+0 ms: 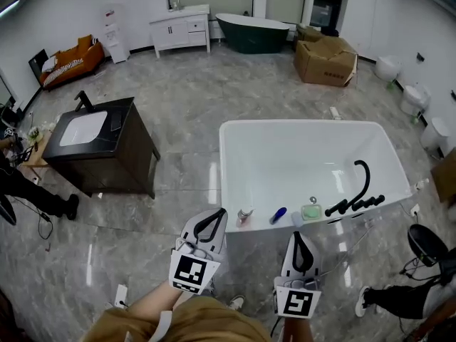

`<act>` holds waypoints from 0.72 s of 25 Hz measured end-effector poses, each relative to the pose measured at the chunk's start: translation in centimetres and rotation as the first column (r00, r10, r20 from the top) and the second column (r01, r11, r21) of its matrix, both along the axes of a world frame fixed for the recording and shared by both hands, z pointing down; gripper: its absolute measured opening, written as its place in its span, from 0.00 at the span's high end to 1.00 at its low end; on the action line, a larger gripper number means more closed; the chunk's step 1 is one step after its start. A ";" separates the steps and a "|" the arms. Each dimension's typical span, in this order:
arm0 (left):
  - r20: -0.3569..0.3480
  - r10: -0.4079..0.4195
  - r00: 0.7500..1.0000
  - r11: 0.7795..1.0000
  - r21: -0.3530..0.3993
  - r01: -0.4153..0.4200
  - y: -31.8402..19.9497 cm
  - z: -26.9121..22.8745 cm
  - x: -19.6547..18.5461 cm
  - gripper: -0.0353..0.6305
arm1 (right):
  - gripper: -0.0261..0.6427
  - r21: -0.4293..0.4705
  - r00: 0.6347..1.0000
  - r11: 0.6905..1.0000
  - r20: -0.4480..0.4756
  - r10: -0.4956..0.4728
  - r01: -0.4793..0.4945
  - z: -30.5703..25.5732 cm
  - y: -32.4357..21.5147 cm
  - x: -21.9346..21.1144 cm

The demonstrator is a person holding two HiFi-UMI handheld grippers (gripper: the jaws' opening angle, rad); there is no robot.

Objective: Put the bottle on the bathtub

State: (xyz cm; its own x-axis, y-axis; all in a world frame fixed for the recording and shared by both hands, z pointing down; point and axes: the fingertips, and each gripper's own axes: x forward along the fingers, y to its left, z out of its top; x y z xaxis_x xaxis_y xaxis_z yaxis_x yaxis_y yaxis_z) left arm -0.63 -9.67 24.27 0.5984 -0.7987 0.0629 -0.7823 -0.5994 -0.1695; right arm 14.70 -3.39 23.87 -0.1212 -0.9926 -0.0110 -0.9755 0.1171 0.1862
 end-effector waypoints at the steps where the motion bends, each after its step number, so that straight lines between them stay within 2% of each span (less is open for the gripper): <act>1: -0.011 -0.004 1.000 1.000 0.007 0.004 0.4 -0.7 -0.3 0.94 | 0.95 0.004 1.000 1.000 0.001 0.000 0.000 -0.2 0.2 0.2; 4: -0.052 -0.007 0.999 1.000 0.011 0.008 2.0 -2.3 -0.9 0.94 | 0.95 0.015 1.000 1.000 -0.001 0.001 -0.001 -0.8 0.6 0.6; 11: -0.065 -0.067 0.996 0.998 -0.006 0.067 4.0 -3.3 -3.7 0.94 | 0.95 0.027 1.000 0.999 0.005 0.022 -0.022 -2.2 1.4 2.0; 18: -0.078 -0.119 0.990 0.992 0.021 0.121 4.5 -5.1 -5.9 0.94 | 0.95 0.046 1.000 0.999 0.009 0.011 -0.011 -3.9 2.1 2.4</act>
